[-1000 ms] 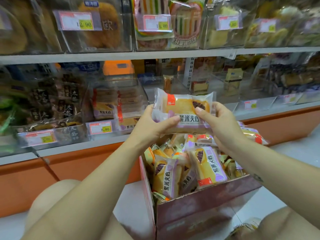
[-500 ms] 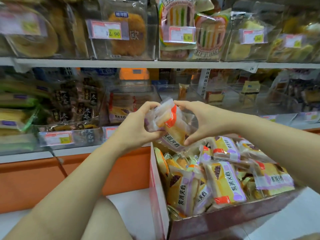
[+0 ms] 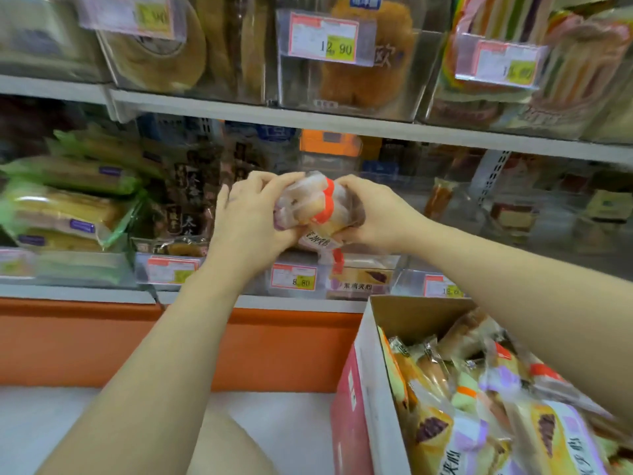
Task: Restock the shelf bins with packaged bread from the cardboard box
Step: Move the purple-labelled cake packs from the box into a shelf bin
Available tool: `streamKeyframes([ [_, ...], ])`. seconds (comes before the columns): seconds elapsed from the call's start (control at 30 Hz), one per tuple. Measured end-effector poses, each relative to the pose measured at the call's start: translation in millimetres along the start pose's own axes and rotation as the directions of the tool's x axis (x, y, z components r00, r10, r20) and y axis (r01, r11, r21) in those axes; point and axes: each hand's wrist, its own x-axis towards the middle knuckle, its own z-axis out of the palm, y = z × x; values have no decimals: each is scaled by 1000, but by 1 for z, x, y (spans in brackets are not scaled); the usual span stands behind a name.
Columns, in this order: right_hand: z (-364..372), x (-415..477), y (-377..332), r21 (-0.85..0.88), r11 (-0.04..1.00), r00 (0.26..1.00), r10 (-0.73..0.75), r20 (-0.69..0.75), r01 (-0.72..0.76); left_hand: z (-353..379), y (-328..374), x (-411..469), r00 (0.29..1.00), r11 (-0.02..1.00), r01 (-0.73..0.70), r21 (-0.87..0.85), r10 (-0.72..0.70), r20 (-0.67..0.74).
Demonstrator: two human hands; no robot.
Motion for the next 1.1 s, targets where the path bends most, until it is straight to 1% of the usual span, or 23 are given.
streamKeyframes([
  [0.13, 27, 30, 18, 43, 997, 998, 57, -9, -57, 19, -18, 11, 998, 989, 53, 138, -55, 14],
  [0.27, 49, 48, 36, 45, 995, 996, 92, 2, -92, 40, -29, 19, 997, 972, 70, 223, -71, -2],
  [0.33, 54, 53, 46, 79, 990, 993, 111, 27, -113, 51, -32, 22, 999, 964, 52, 261, -54, 1],
  [0.4, 57, 55, 55, 95, 985, 988, 139, 75, -145, 65, -34, 24, 999, 951, 7, 309, -19, 37],
  [0.5, 56, 54, 66, 52, 975, 965, 207, 163, -218, 76, -34, 30, 996, 925, -52, 377, 18, 93],
  [0.6, 60, 64, 70, -19, 976, 957, 218, 190, -219, 75, -37, 35, 985, 917, -14, 398, -57, 165],
  [0.67, 64, 74, 69, -97, 975, 952, 218, 217, -201, 71, -44, 35, 977, 921, 24, 389, -104, 184],
  [0.73, 67, 85, 67, -160, 965, 932, 247, 264, -210, 66, -53, 31, 975, 938, 44, 344, -116, 191],
  [0.77, 69, 90, 66, -203, 955, 921, 268, 282, -215, 62, -57, 30, 981, 949, 48, 311, -103, 163],
  [0.83, 74, 99, 61, -302, 927, 898, 317, 305, -224, 55, -64, 27, 997, 968, 46, 246, -62, 56],
  [0.87, 77, 103, 58, -342, 911, 886, 343, 313, -232, 51, -67, 26, 997, 974, 58, 217, -66, 29],
  [0.9, 80, 105, 55, -379, 897, 878, 357, 318, -228, 48, -68, 24, 995, 979, 81, 187, -90, 37],
  [0.97, 87, 106, 51, -438, 880, 887, 339, 312, -182, 46, -71, 20, 984, 982, 129, 137, -144, 103],
  [1.03, 93, 103, 49, -417, 898, 911, 281, 303, -138, 47, -75, 16, 974, 983, 164, 86, -175, 147],
  [1.1, 98, 99, 49, -327, 939, 925, 216, 314, -108, 48, -78, 15, 971, 983, 178, 46, -183, 155],
])
